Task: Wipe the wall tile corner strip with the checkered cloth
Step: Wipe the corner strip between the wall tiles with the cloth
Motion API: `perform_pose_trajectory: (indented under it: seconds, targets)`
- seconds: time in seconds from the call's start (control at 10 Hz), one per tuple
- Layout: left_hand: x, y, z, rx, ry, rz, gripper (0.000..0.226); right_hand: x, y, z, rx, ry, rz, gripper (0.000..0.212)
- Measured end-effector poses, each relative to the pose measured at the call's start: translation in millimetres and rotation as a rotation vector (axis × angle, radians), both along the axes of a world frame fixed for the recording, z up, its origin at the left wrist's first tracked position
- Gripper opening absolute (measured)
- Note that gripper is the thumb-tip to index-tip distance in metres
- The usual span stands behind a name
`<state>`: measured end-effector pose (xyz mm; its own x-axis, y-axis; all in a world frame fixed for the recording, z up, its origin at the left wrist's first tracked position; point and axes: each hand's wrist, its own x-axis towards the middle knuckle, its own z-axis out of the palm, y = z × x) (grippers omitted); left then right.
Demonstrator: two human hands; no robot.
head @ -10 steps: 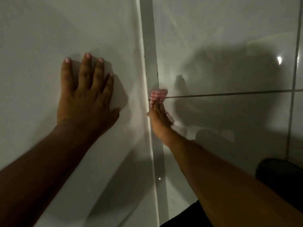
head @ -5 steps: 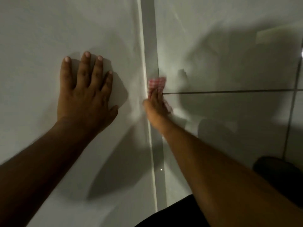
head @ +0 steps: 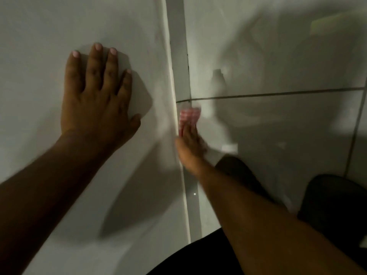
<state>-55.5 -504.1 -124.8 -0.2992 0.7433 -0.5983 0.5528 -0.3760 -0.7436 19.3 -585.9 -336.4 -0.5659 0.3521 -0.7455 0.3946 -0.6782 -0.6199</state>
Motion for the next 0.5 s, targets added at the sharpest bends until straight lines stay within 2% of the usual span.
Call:
perform_pose_trajectory:
  seconds: [0.1, 0.2, 0.3, 0.4, 0.5]
  targets:
    - [7, 6, 0, 0.072, -0.078, 0.1, 0.085, 31, -84, 12, -0.153, 0.03, 0.001, 0.075]
    - [10, 1, 4, 0.025, -0.078, 0.094, 0.087, 22, -58, 9, -0.148, -0.073, 0.047, 0.081]
    - [16, -15, 10, -0.073, -0.035, 0.081, 0.09, 1, 11, 2, -0.034, -0.054, 0.03, 0.086]
    - [19, -23, 15, -0.084, -0.025, 0.09, 0.089, -13, 51, 3, -0.002, -0.005, -0.026, 0.086]
    - [18, -18, 14, -0.082, -0.033, 0.084, 0.09, -4, 30, 7, 0.031, -0.005, 0.063, 0.081]
